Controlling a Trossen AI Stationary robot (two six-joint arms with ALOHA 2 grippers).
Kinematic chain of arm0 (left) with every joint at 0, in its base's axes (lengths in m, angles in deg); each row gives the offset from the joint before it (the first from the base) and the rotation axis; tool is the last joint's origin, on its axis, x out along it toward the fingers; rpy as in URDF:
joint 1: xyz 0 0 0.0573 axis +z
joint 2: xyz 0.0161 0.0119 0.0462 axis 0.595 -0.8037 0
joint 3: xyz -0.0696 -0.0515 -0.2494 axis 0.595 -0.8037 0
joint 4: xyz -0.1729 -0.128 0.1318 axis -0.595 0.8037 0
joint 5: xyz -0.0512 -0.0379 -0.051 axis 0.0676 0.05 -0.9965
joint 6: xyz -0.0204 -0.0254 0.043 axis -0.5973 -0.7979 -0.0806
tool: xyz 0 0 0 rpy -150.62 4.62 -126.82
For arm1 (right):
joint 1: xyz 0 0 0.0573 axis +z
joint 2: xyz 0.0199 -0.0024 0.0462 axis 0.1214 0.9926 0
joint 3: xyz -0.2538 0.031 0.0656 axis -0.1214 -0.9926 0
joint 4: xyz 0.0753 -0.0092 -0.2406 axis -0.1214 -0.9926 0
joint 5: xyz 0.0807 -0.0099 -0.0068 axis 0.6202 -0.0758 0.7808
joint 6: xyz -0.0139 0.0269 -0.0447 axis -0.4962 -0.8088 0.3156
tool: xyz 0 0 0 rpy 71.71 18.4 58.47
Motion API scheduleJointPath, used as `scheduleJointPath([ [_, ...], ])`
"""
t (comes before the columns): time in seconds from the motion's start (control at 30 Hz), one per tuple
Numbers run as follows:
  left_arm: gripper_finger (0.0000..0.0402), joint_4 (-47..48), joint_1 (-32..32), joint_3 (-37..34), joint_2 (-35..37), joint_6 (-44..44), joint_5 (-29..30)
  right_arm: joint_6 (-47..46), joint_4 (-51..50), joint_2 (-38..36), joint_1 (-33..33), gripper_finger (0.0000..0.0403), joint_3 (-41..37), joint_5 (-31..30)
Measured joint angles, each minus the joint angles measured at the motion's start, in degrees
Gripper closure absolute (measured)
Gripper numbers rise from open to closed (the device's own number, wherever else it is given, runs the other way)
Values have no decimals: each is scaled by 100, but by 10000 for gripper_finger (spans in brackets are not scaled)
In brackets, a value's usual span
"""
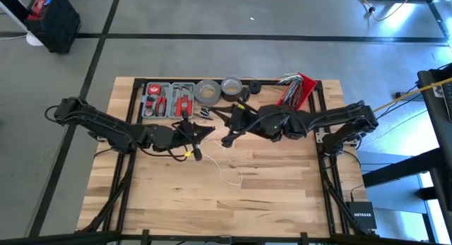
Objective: Coil cords
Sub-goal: Coil the white wire onto the spool
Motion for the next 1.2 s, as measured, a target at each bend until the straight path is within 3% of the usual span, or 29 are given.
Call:
scheduleJointPath([
  [0.47, 400, 57, 0, -13, -15, 66, -3, 84, -579, 0, 0, 397, 864, 98],
  [0.73, 400, 340, 0, -35, -32, 246, 136, -149, -1852, -20, 203, 397, 928, 241],
  [1.03, 400, 1092, 167, -48, -35, 177, 747, -554, -2982, -20, 582, 397, 547, 239],
  [1.2, 400, 1389, 276, -46, -30, -44, 776, -826, -3423, -20, 617, 397, 113, 209],
])
